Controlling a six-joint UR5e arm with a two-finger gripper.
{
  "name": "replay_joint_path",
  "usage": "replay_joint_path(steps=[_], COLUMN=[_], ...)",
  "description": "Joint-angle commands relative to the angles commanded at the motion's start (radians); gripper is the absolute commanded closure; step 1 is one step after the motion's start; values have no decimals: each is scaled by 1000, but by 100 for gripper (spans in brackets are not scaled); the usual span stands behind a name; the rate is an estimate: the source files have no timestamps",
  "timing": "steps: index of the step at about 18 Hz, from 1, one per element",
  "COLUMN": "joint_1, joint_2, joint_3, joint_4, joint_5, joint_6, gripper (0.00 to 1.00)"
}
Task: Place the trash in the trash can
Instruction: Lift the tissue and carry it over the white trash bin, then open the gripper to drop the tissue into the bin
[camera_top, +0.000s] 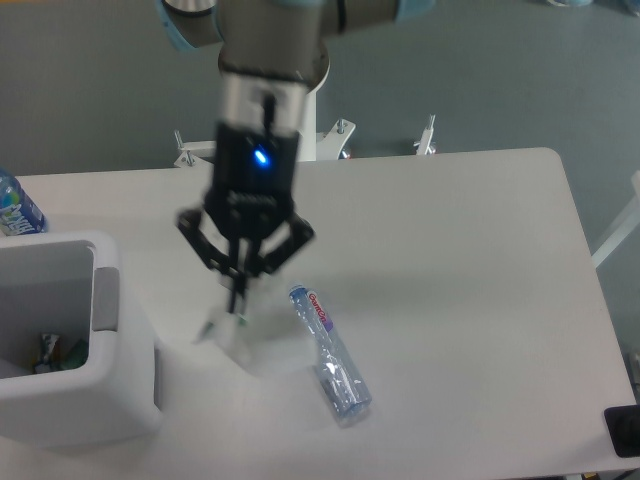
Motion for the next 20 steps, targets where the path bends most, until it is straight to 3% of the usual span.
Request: replay_joint_path(steps=[4, 9, 10, 15, 18, 20], joint_1=[-132, -230, -238, -253, -252, -246], joint_2=[-9, -60, -70, -67, -61, -60], joint_3=[-9, -2, 0, 3, 11, 14], joint_4=[0, 2, 2, 2, 0, 0], joint_5=[2, 0, 0, 5, 23, 73], joint_6=[-14, -8, -5, 21, 14, 2], gripper=[100, 98, 88, 15, 0, 0])
